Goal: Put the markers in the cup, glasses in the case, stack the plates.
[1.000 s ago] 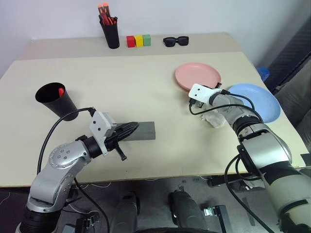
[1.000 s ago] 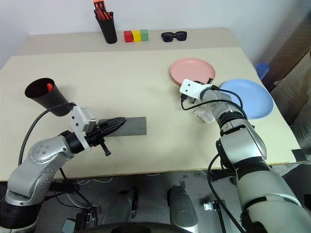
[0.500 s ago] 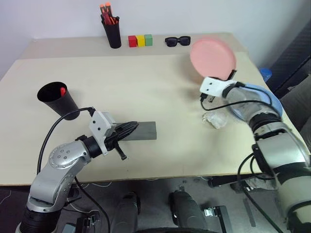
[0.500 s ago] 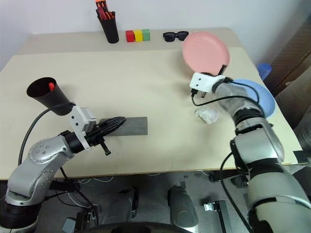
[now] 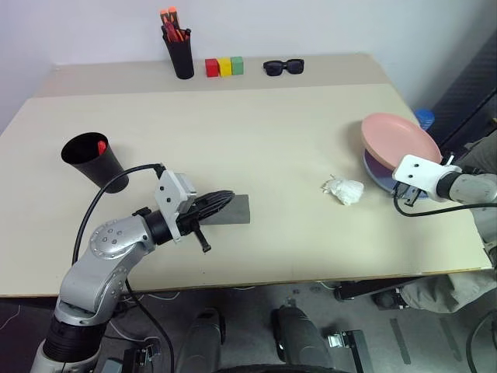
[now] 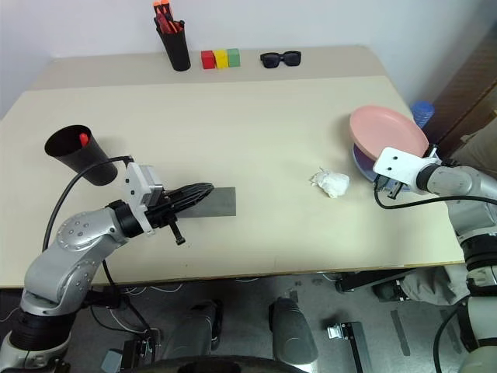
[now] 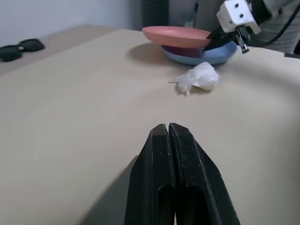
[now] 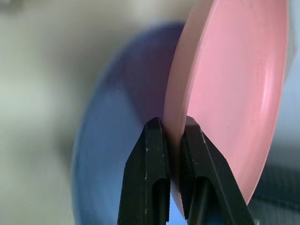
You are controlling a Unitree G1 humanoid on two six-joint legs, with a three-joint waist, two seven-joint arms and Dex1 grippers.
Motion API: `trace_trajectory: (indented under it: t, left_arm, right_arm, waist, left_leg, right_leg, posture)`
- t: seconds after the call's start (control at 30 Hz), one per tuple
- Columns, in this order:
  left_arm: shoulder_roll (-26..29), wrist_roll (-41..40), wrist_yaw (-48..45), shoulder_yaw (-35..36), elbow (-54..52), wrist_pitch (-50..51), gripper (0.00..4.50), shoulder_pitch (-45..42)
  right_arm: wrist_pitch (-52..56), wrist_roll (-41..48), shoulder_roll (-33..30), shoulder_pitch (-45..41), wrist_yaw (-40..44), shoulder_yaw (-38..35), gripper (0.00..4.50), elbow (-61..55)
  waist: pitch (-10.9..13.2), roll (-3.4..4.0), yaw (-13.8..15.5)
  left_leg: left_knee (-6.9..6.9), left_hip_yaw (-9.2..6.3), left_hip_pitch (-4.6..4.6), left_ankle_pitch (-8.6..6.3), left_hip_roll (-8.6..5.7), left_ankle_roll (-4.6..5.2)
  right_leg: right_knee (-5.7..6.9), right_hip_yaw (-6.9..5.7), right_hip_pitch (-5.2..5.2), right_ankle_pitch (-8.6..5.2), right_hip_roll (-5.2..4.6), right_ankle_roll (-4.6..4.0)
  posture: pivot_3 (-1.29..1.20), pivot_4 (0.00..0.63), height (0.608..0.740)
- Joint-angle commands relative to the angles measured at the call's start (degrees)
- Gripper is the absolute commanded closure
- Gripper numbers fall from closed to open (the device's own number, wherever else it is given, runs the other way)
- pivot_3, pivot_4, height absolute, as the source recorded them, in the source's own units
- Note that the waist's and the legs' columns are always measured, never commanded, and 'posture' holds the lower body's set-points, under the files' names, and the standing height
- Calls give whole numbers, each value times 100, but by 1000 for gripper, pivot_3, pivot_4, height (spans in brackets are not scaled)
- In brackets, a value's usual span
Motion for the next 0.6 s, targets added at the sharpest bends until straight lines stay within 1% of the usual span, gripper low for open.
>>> trace_trajectory:
  t: [0.03, 0.13, 0.17, 0.23, 0.27, 0.3, 0.4, 0.47, 0.6]
  left_arm:
    - [-16, -56, -65, -1, -42, -145, 4500, -109]
    - [-22, -48, -75, -4, -46, -147, 4500, -103]
    - [-25, -44, -74, -4, -53, -149, 4500, -93]
    - [-30, -38, -68, 3, -70, -153, 4500, -66]
    - [-34, -36, -61, 8, -79, -152, 4500, -55]
    - [-36, -36, -50, 17, -96, -150, 4500, -35]
    - [-41, -35, -22, 32, -133, -150, 4500, 7]
    - [-41, -35, -16, 36, -130, -158, 4500, 15]
    - [-55, -31, 30, 27, -170, -154, 4500, 44]
  right_arm:
    - [399, 194, -200, 97, 305, -262, 3680, -498]
    - [659, 316, -168, 102, 495, -356, 2402, -781]
    - [748, 388, -138, 83, 560, -398, 1747, -868]
    - [1002, 608, -46, 15, 690, -515, 840, -1052]
    - [1054, 667, -25, -11, 725, -547, 262, -1113]
    - [1259, 937, 68, -51, 857, -657, 15, -1266]
    - [1739, 1586, 260, -76, 1206, -868, 15, -1696]
    - [1905, 1705, 299, -54, 1279, -881, 15, -1870]
    - [2724, 2409, 479, 290, 1659, -921, 15, -2652]
  waist:
    - [0, 0, 1]
    - [0, 0, 19]
    - [0, 0, 24]
    - [0, 0, 33]
    - [0, 0, 40]
    - [0, 0, 46]
    - [0, 0, 57]
    - [0, 0, 83]
    - [0, 0, 115]
  left_leg:
    - [2, 0, 0, 0, 0, 0]
    - [4, 0, -2, 0, -1, 0]
    - [4, 0, -3, 0, -1, 0]
    - [4, -1, -3, 0, -1, 0]
    - [4, 0, -3, 0, -1, 0]
    - [4, 0, -3, 0, -1, 0]
    - [3, -1, -3, 0, -1, 0]
    - [3, -2, -3, 0, -1, 0]
    - [5, -4, -8, 0, -2, 0]
  right_leg:
    - [0, 0, 2, 0, 0, 0]
    - [-1, 0, 2, 0, -2, 1]
    - [-1, 0, 2, 0, -3, 1]
    - [-1, 0, 2, 0, -2, 1]
    - [-1, 0, 2, 0, -2, 1]
    - [-2, 0, 2, 0, -2, 1]
    - [-3, 0, 2, 0, -2, 1]
    - [-2, -1, 2, 0, -2, 1]
    - [-6, -2, 2, 0, -3, 2]
  posture:
    - [0, 150, 740]
    - [0, 150, 740]
    - [0, 150, 740]
    - [0, 150, 740]
    - [0, 150, 740]
    - [0, 150, 740]
    - [0, 150, 740]
    - [0, 150, 740]
    - [0, 150, 740]
